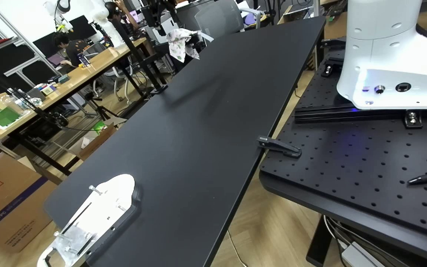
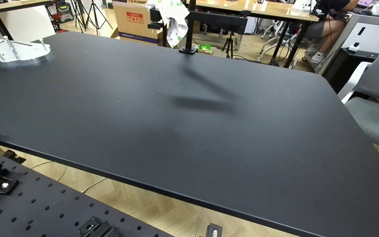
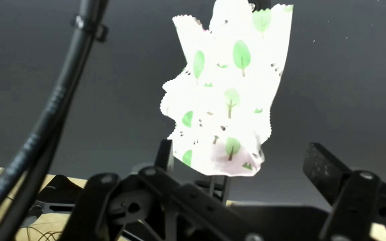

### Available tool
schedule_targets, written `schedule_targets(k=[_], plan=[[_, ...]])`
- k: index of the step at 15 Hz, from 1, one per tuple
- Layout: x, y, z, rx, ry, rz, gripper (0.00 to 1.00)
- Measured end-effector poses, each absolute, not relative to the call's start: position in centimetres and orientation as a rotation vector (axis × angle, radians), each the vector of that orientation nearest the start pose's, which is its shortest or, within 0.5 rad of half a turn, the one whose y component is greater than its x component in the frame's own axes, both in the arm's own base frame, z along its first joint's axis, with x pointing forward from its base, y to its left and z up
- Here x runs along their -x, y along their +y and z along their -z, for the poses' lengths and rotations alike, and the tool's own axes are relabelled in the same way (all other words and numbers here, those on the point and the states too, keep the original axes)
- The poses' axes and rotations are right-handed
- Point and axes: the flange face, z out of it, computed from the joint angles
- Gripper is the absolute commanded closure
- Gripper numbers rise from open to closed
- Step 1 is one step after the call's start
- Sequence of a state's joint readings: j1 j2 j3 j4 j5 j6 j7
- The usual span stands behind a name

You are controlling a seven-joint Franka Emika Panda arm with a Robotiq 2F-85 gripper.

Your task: Unhang the white cloth from the black stand and put it on the table

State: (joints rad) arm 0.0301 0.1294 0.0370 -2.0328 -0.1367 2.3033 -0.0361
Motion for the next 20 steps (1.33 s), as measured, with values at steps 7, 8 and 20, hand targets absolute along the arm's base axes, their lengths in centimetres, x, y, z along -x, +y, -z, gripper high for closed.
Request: schedule_targets(k=[7, 8, 20], plan=[[-58.3, 3.9, -39.4, 3.214, -0.273, 0.011, 0.74], [-58.2, 3.7, -39.2, 3.213, -0.266, -0.005, 0.82], [-58.5, 3.0, -38.7, 3.195, -0.249, -0.058, 0.99]])
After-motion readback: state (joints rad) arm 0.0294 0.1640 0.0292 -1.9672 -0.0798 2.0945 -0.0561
